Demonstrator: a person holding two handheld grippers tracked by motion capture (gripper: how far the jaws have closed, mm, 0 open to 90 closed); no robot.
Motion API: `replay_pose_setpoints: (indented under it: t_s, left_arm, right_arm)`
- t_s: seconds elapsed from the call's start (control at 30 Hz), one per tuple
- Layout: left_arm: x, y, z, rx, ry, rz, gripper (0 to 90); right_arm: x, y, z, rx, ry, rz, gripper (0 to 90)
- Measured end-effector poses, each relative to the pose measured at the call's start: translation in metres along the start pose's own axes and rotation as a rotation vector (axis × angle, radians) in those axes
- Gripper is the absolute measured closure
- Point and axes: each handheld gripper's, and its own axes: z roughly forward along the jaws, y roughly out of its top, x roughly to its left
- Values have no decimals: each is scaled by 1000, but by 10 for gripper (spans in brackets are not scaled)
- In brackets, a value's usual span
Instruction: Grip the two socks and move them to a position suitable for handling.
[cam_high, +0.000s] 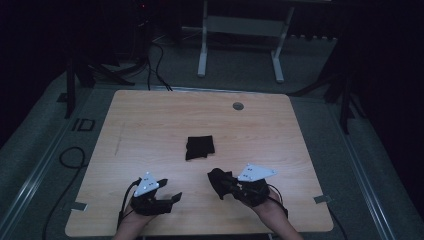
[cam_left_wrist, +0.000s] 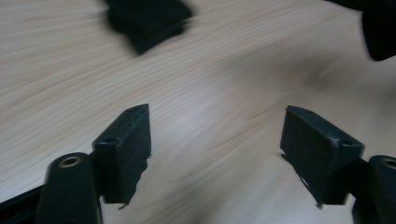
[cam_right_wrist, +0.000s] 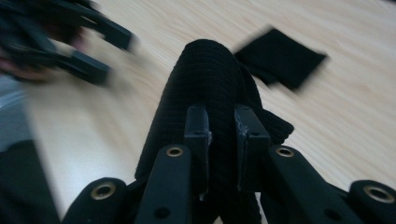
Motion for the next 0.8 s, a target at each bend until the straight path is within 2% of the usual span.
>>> replay_pose_setpoints:
  t_s: [0.03, 0.07, 0.13, 0.2, 0.27, 0.33, 0.43, 0.57, 0.63, 0.73, 0.8]
  left_arm:
    - [-4, 5, 1, -10, -47, 7, 438]
    - [-8, 11, 3, -8, -88, 15, 461]
    - [-17, 21, 5, -8, -128, 52, 558]
    - [-24, 29, 8, -10, -198, 62, 585]
    - [-31, 35, 11, -5, -248, 82, 588]
    - [-37, 39, 15, 2, -261, 116, 554]
    - [-41, 42, 17, -7, -263, 136, 535]
    - [-43, 45, 17, -7, -294, 156, 545]
    - [-45, 46, 17, -5, -297, 163, 588]
    - [-46, 46, 16, -7, -279, 174, 781]
    - [-48, 45, 15, -21, -265, 193, 818]
  right_arm:
    - [4, 4, -2, -7, 15, -13, 777]
    - [8, 7, -4, -15, 23, -25, 776]
    - [15, 11, -4, -16, 42, -58, 776]
    - [19, 13, -3, -18, 63, -59, 776]
    - [21, 15, -2, -19, 72, -65, 775]
    - [23, 17, -1, -12, 94, -68, 773]
    - [27, 18, 0, -4, 104, -95, 770]
    - [29, 17, 3, 9, 115, -96, 766]
    - [31, 16, 5, 10, 123, -93, 763]
    - [31, 17, 6, 13, 103, -100, 763]
    - [29, 17, 5, 9, 112, -92, 763]
